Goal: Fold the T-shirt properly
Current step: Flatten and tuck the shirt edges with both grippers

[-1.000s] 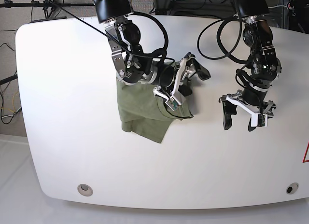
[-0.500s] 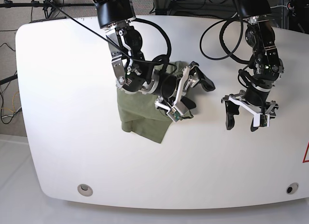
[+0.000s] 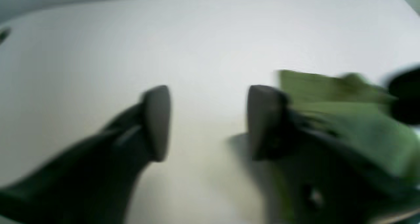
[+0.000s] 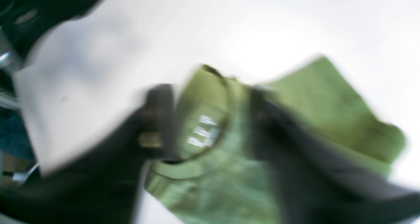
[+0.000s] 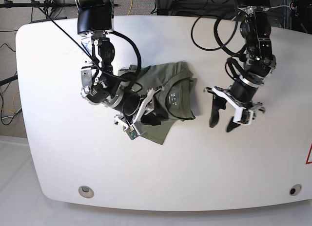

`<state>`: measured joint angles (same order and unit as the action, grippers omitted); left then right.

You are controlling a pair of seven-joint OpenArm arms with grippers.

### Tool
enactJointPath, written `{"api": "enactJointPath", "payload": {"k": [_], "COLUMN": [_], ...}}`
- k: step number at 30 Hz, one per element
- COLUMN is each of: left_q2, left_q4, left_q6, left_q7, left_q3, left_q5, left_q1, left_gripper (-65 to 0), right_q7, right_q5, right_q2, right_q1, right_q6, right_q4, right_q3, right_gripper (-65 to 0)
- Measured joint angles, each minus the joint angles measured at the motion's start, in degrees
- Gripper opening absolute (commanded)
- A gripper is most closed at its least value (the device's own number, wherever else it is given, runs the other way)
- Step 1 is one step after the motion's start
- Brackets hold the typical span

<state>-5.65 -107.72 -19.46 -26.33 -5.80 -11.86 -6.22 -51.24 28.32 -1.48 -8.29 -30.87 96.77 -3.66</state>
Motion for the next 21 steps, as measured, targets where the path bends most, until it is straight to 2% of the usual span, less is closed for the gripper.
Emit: {"api": "enactJointPath", "payload": {"k": [2,3,5,9,15,21], "left_q2": [0.1,0.1,0.0,-0.5,-1.4,-2.5], "left_q4": [-1.8,-2.0,-2.3,-2.1,-2.1,-1.9], "left_q6": [-0.7,-0.7,-0.6,0.2,0.2,0.4], "left_q7": [0.4,0.5,0.9,0.2,0.2,0.2], "left_q3": [2.7,3.5,5.3,9.3,15.1,23.3], "left_q5": [-0.7,-1.1,-0.6,0.0,-0.1,-0.1], "left_q1": [-0.7,-0.9,-1.6,-3.1,-6.5,-7.5], "left_gripper": [-62.5,-65.0,-65.0,-65.0,-65.0,-65.0], "right_q7": [-0.2,0.2,0.2,0.5,0.2,6.3], "right_q5": [0.3,0.5,0.4,0.2,-0.3,0.2], "right_q2": [-0.6,-0.7,-1.1,-2.1,-4.2,-5.9], "right_q1": [-1.1,-1.7,-3.1,-5.3,-9.5,-13.1], "right_q6": [-0.2,-0.2,-0.2,-0.1,0.0,-0.1], "right_q4": [-0.6,-1.0,-2.3,-5.7,-13.2,-20.5], "right_q3": [1.6,2.3,4.1,7.3,8.5,8.4], "right_gripper": [-65.0,-61.3,-59.8,-64.5,-65.0,-65.0]}}
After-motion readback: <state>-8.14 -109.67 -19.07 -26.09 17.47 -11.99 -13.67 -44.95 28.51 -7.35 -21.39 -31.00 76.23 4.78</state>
